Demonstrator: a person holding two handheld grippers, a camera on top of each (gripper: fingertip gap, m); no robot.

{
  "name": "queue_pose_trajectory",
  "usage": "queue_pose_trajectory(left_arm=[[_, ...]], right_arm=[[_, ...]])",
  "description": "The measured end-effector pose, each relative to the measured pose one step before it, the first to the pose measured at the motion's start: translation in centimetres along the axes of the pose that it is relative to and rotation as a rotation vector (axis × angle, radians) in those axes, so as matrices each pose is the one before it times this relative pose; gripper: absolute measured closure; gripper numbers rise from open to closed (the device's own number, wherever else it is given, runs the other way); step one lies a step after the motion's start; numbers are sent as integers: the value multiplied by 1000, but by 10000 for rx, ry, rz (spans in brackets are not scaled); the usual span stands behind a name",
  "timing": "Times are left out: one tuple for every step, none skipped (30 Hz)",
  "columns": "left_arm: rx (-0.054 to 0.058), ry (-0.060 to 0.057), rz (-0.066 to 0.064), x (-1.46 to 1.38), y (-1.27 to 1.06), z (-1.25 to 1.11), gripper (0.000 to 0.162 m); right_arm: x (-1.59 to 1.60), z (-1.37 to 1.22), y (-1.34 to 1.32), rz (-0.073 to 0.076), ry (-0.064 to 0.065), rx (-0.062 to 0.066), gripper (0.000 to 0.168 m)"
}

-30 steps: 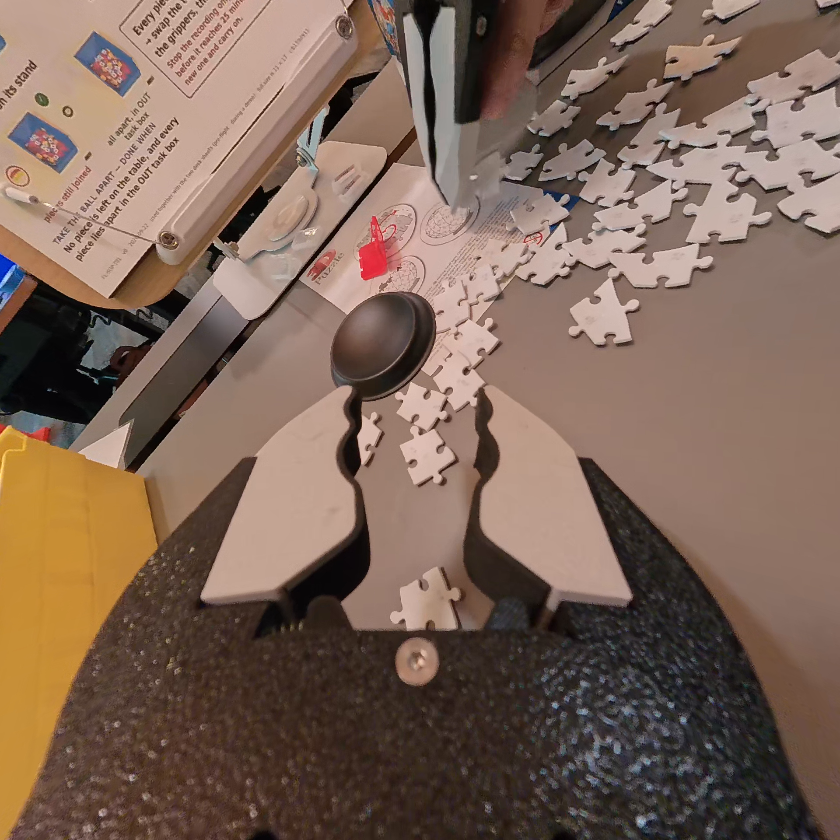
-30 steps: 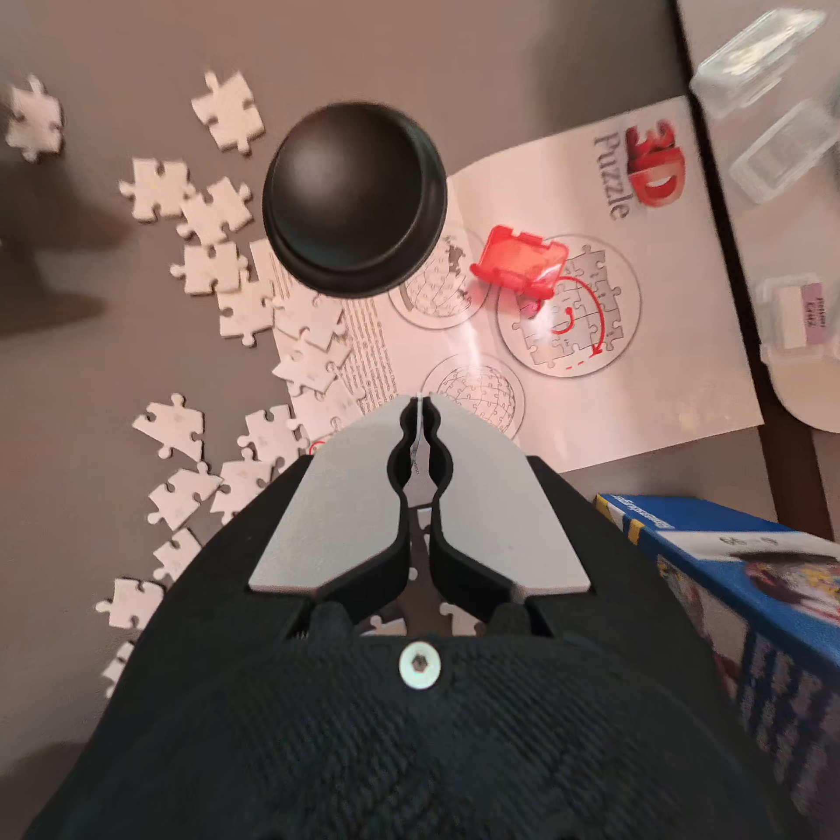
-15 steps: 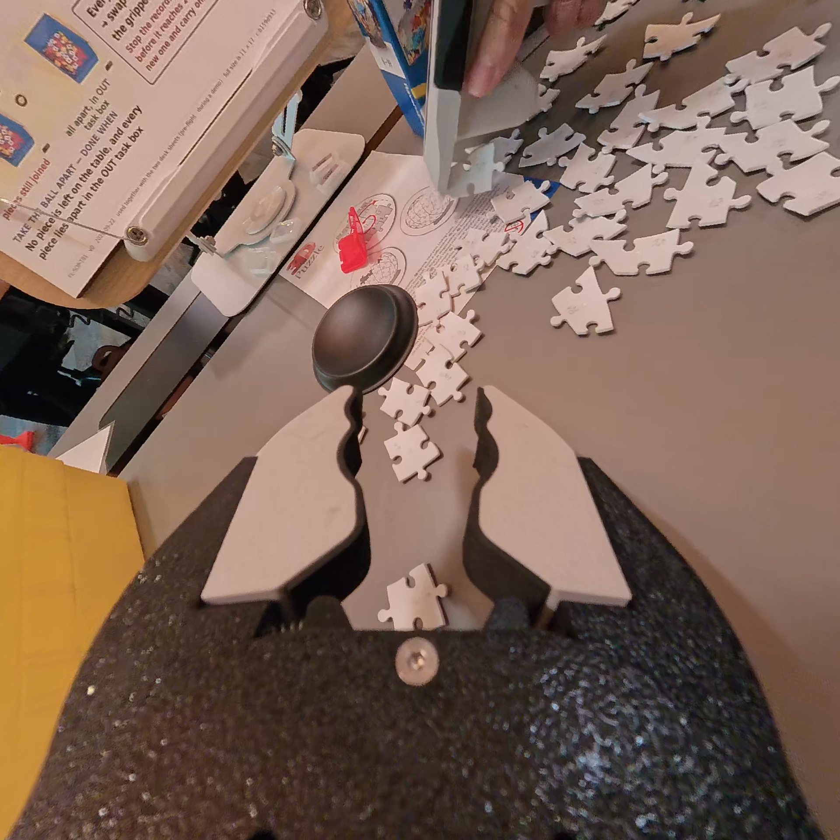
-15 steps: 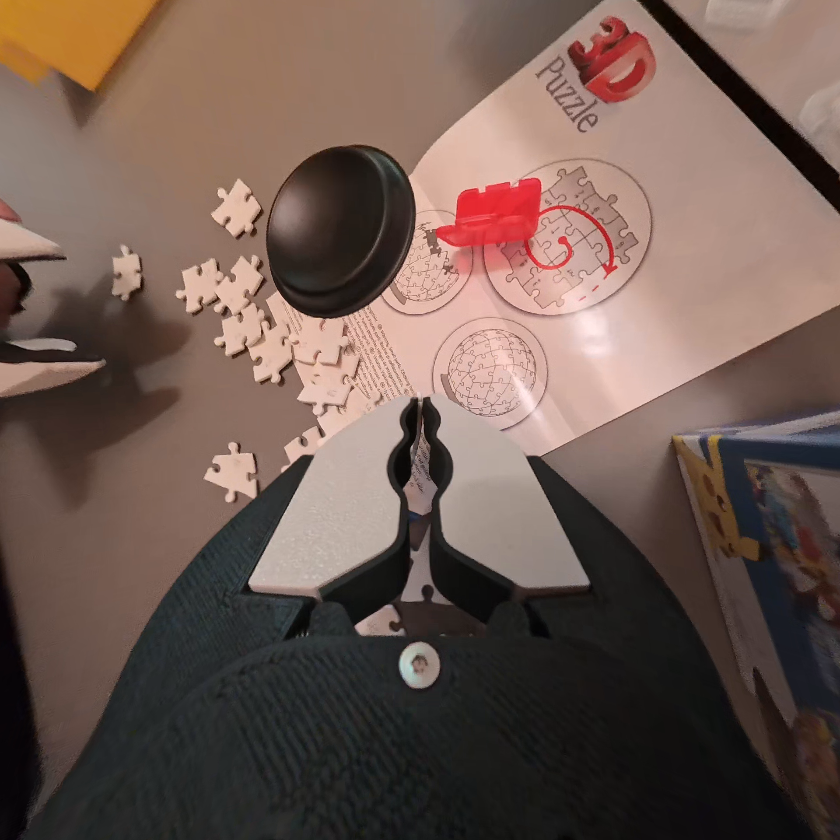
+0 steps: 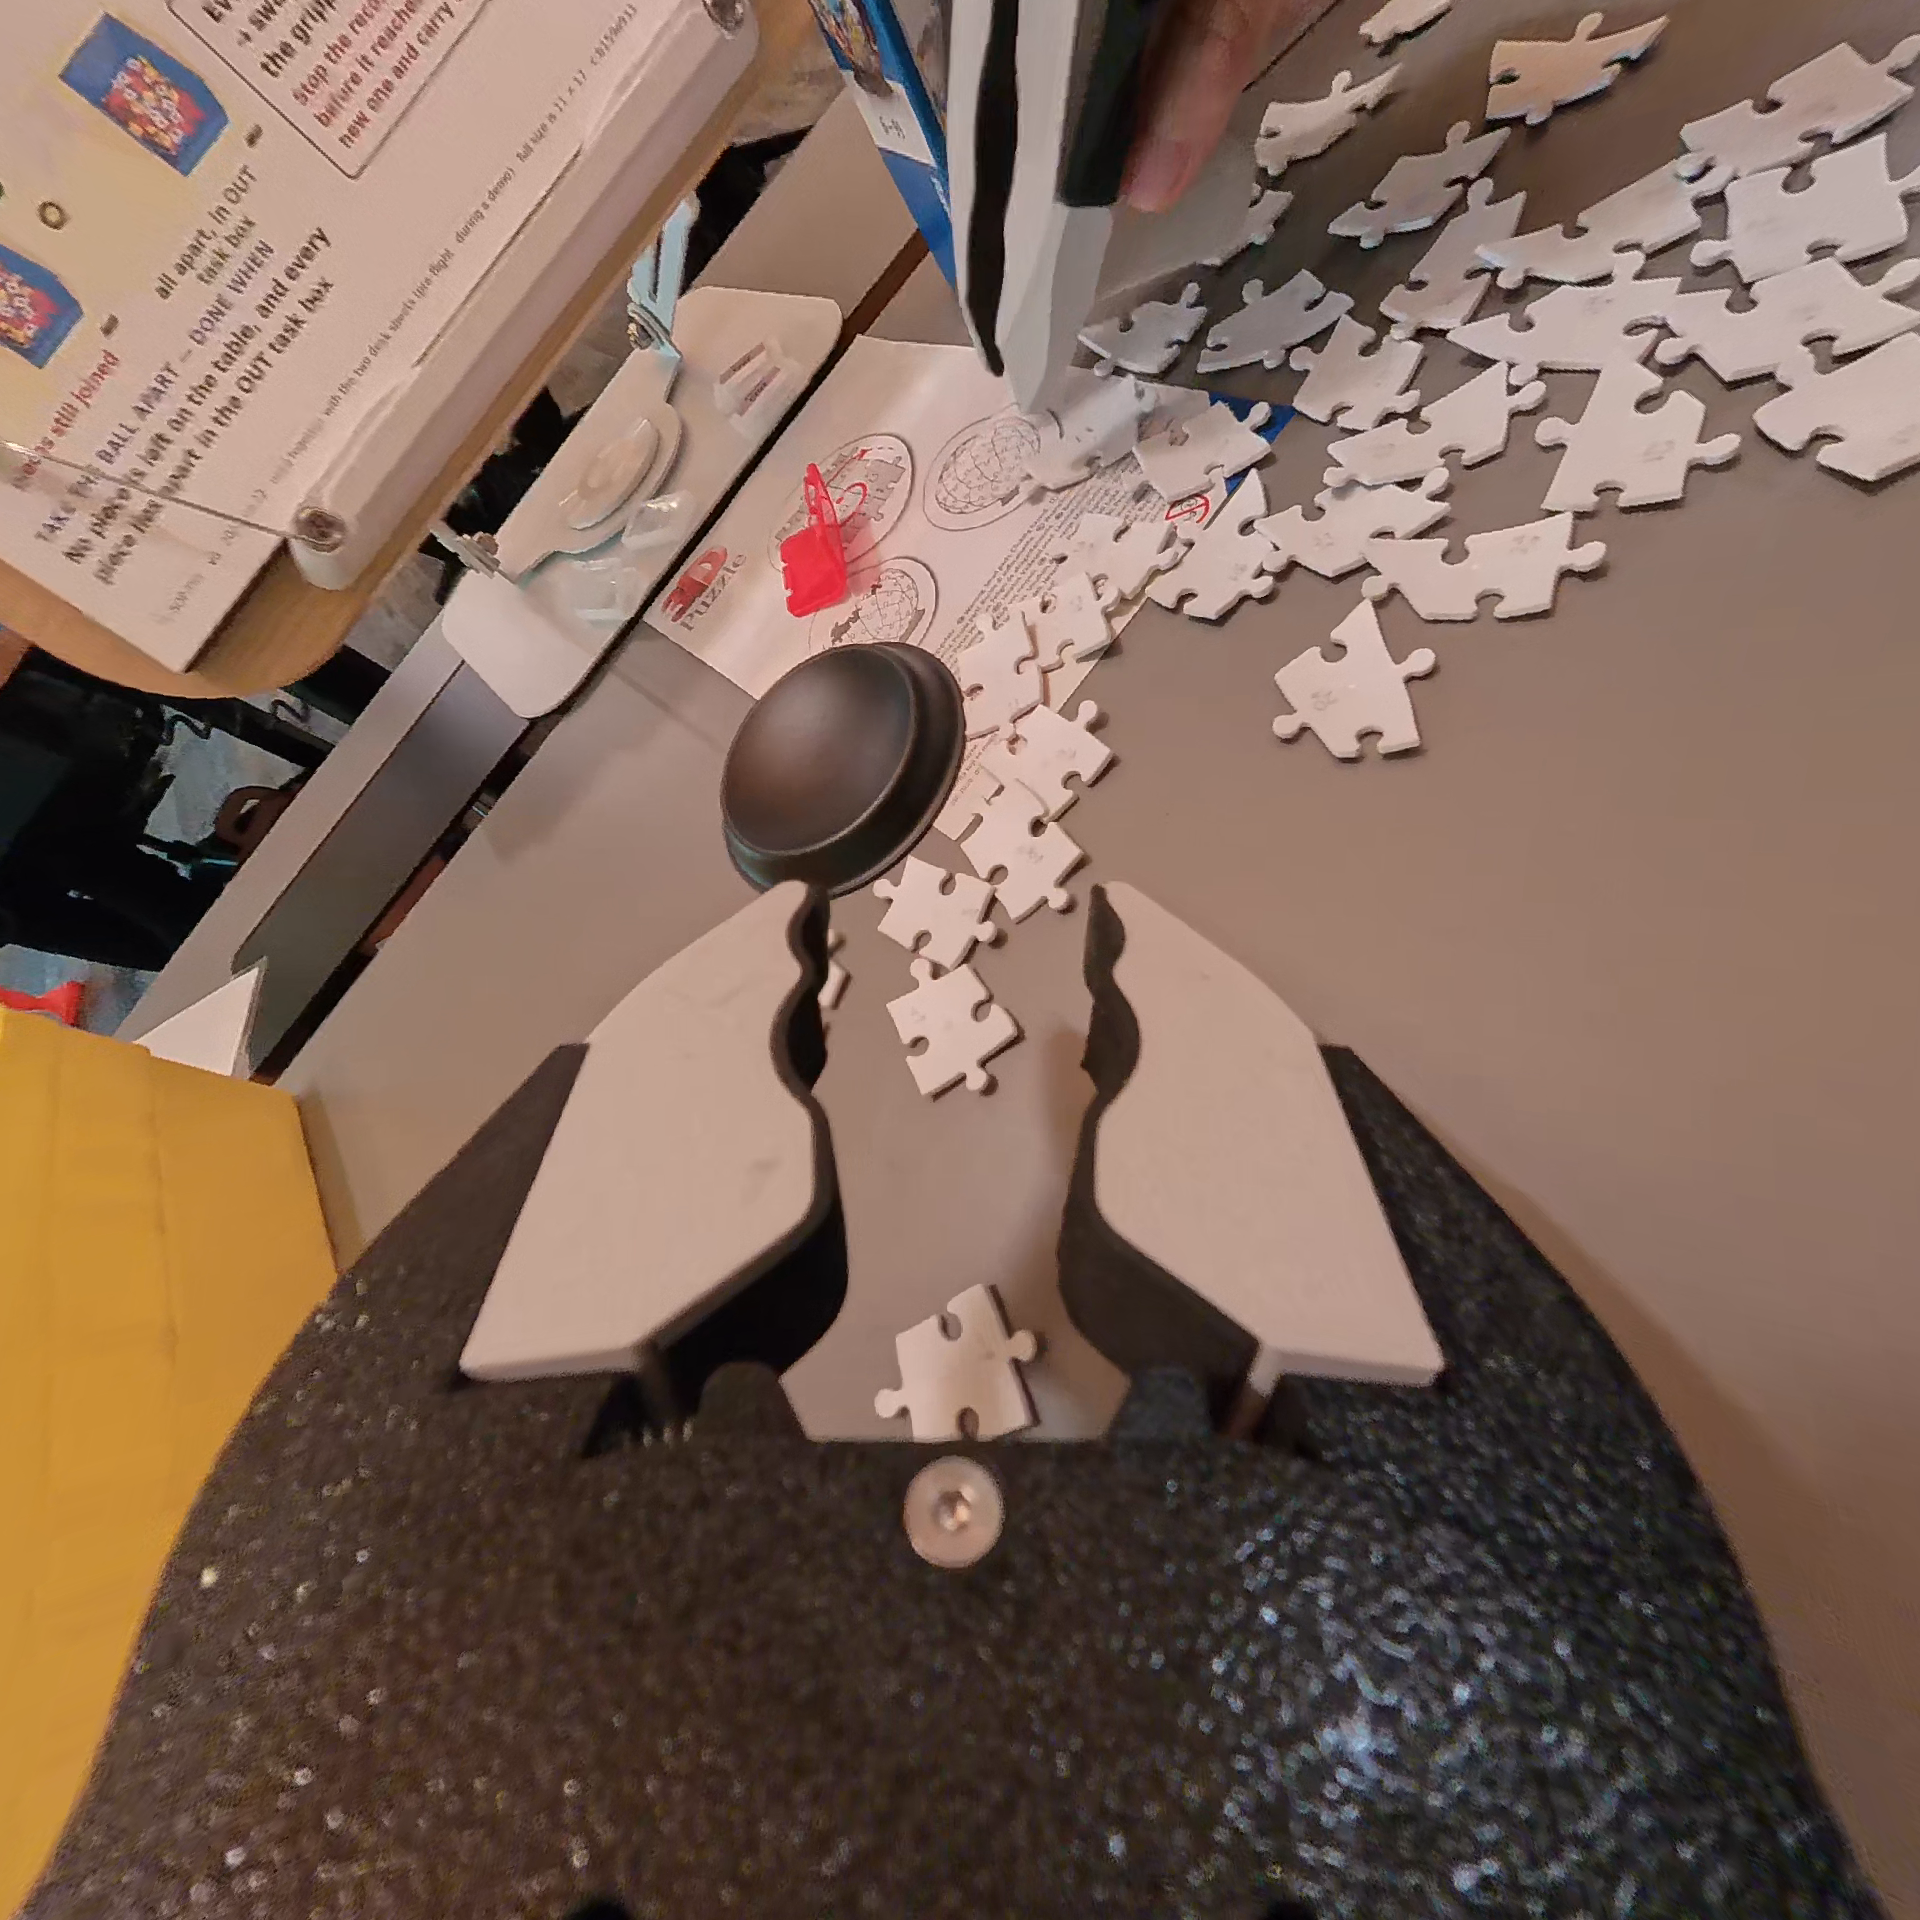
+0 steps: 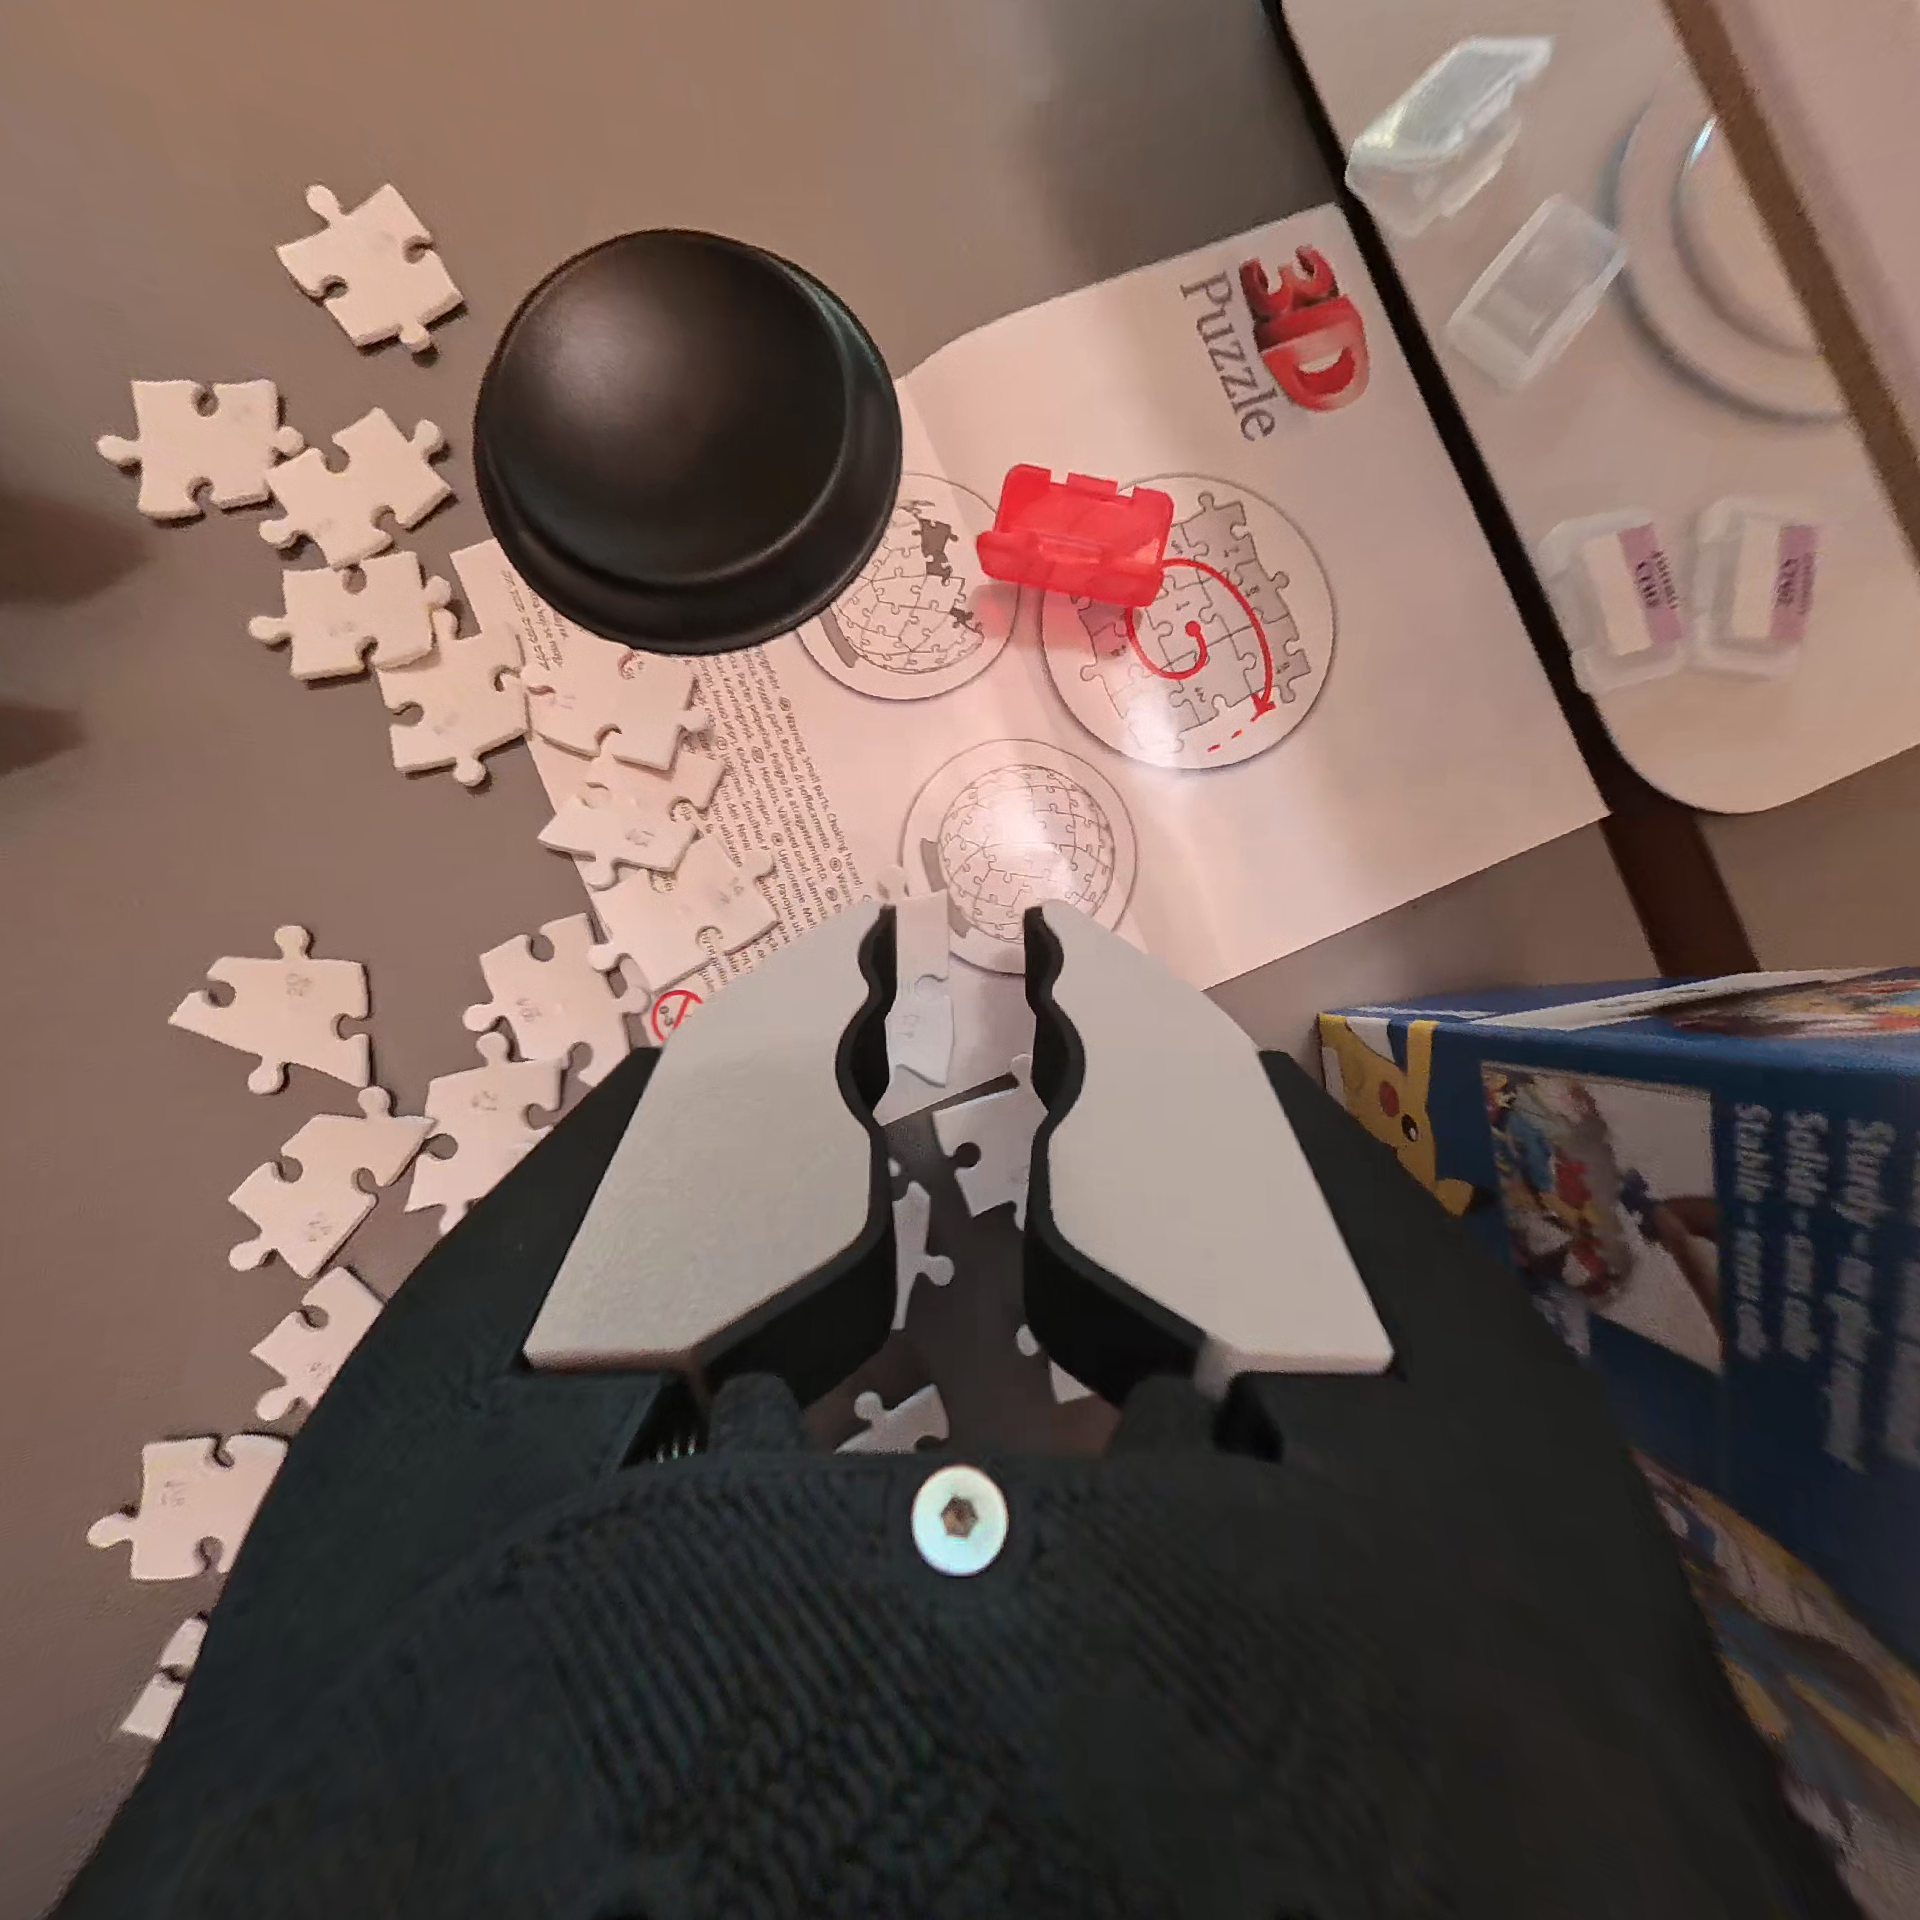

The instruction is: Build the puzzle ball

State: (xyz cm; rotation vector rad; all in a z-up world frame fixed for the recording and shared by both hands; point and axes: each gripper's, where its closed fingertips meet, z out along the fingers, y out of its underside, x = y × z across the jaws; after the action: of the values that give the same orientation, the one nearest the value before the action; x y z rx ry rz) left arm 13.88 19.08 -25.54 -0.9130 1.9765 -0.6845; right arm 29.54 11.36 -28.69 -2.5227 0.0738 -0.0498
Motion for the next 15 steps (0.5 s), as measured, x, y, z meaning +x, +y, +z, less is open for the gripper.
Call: queue_pose_trajectory(left_arm=[[55,-173,-65,-514,-106,-223,116],[58,-220,-116,-751,-91,-296,117],[74,-242,-168,-989,-79,-398,117],[92,-253,-266,-1254,-43,-505,117],[105,-242,-418,-1516,-24,-625,117],[118,-218,-567,-1786,0,-732,116],[97,-199,-638,-2031,21,-798,116],[22,-214,-589,-2299,94,-852,116],[-79,-242,-418,-2541,165,-874,116],[-181,-260,-185,-2729,294,-838,117],[-268,-297,32,-2860,452,-732,120],[-341,-297,190,-2827,639,-549,123],[-423,-138,262,-2527,853,-287,123],[-503,101,234,-2035,1056,-81,122],[-553,201,143,-1727,1149,70,119]], right_arm=[[-233,-393,-159,-99,129,63,144],[-289,-459,-165,-124,132,90,144],[-243,-539,-181,-139,201,120,144],[-212,-603,-188,-123,241,136,144],[-254,-697,-168,-59,215,151,143],[-311,-770,-159,11,180,173,142],[-333,-875,-132,61,156,205,141],[-377,-950,-134,88,126,258,140],[-477,-986,-141,92,71,310,138],[-539,-993,-138,78,37,346,136],[-515,-942,-97,67,54,340,134],[-459,-880,57,88,83,271,133],[-465,-799,181,91,57,199,131],[-509,-697,305,85,30,148,129],[-466,-600,425,66,44,75,128]])
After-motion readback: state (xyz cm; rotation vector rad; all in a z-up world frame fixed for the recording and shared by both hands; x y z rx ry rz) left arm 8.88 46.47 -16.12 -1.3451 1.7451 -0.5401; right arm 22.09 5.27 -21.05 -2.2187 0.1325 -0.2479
